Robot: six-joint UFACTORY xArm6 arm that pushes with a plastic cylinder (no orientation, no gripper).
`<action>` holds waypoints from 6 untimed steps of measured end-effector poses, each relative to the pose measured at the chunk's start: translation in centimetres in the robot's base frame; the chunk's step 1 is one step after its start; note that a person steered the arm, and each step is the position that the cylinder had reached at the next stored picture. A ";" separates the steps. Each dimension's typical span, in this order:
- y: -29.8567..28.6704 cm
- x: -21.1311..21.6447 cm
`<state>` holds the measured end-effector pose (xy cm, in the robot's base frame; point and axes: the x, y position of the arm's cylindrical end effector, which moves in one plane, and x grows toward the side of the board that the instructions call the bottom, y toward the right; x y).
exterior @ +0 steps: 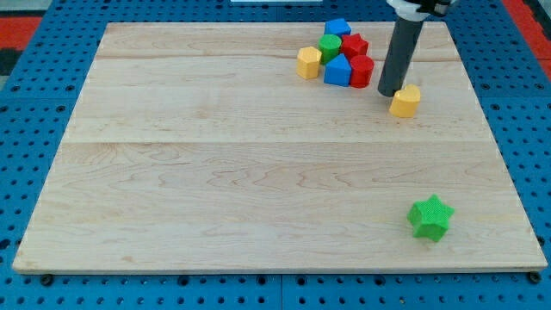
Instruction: Move the yellow heart parallel to the bottom of the red circle
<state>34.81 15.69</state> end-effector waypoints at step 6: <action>3.2 2.9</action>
<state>37.68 18.92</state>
